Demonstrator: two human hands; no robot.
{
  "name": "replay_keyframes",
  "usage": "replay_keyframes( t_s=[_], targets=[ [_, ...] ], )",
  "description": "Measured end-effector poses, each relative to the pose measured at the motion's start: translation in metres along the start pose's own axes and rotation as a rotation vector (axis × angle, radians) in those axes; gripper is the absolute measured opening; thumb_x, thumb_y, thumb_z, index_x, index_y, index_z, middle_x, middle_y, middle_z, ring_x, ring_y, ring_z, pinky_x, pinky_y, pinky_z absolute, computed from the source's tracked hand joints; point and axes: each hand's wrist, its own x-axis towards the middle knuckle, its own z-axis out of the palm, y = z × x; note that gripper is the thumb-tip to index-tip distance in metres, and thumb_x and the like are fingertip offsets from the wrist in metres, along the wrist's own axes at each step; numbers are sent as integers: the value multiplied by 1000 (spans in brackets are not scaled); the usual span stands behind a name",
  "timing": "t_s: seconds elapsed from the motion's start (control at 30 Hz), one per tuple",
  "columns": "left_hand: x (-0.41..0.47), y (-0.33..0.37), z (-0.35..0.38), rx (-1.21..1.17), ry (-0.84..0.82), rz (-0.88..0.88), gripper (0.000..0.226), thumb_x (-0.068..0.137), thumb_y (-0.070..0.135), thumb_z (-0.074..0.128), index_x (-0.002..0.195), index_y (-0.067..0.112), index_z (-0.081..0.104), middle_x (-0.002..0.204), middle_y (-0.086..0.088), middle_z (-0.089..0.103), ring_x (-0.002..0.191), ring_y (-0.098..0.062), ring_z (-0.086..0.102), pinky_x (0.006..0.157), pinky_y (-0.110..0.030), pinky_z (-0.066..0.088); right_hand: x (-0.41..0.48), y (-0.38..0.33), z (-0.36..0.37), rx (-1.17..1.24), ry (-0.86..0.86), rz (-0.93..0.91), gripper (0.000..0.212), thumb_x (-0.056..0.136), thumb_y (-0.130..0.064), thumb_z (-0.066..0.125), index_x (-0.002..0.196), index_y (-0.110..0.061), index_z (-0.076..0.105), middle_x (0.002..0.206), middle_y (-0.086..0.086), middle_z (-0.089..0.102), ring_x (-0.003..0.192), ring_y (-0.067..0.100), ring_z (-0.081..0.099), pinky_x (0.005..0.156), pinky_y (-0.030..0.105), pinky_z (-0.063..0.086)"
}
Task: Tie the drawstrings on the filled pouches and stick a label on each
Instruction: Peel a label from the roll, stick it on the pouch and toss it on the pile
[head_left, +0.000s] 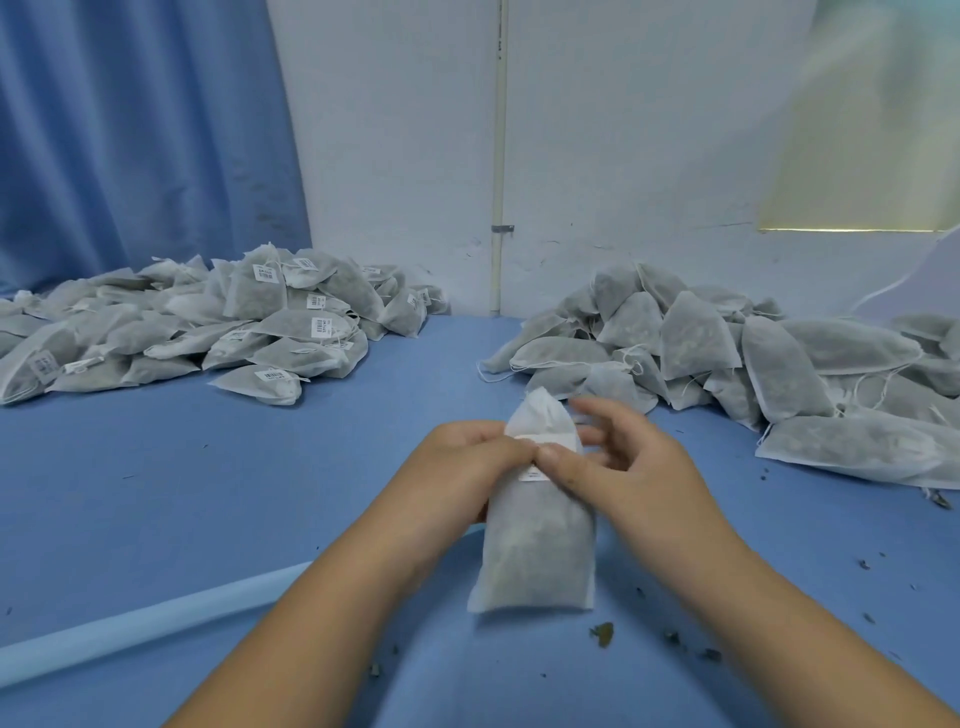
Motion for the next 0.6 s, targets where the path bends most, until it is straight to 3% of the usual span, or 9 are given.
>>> replay_keyframes(
  t_s=[0.07,0.17,0.3,0.4,0.47,0.53,0.6],
  targets=[
    [0,-2,0,58,-40,23,17,89,20,62,92,10,76,91,-11,76,80,-17,68,75,-30,54,0,1,-3,182,-91,99,41,60,-42,79,94,-18,74,92,6,75,85,20,72,76,31,54],
    [1,-3,-3,89,-68,35,14,94,14,62,100,10,73,100,-12,75,85,-20,68,83,-38,56,3,4,-2,364,-87,210,40,54,-41,81,81,-11,75,89,20,73,77,31,69,74,43,57],
    [6,-4,-6,73,-92,32,6,86,13,72,92,13,74,81,-4,71,66,-10,61,65,-26,51,7,5,2,378,-50,221,45,52,-48,79,76,-10,75,84,19,73,67,25,68,57,34,56],
    [9,-6,-9,-110,-14,5,14,79,21,69,88,12,74,83,-7,72,75,-19,65,73,-32,50,15,7,4,253,-150,207,50,69,-57,66,93,-14,76,95,12,75,87,27,72,75,37,57],
    [14,-6,-13,-289,119,-7,9,84,16,66,84,9,72,81,-11,71,75,-24,66,70,-32,52,21,3,4,175,-336,220,45,79,-56,67,104,-20,73,104,7,74,97,26,70,86,40,55],
    [21,-6,-23,-396,276,-20,12,88,13,62,81,8,70,75,-12,69,70,-25,66,62,-30,51,26,-7,9,110,-536,231,36,79,-50,69,104,-24,72,97,5,73,84,21,69,73,32,54],
    [27,-6,-36,-490,359,-39,21,88,17,60,96,1,70,88,-20,67,82,-34,66,72,-39,50,35,-17,19,84,-599,216,30,79,-43,70,98,-20,72,83,9,69,65,21,63,56,26,48]
  ],
)
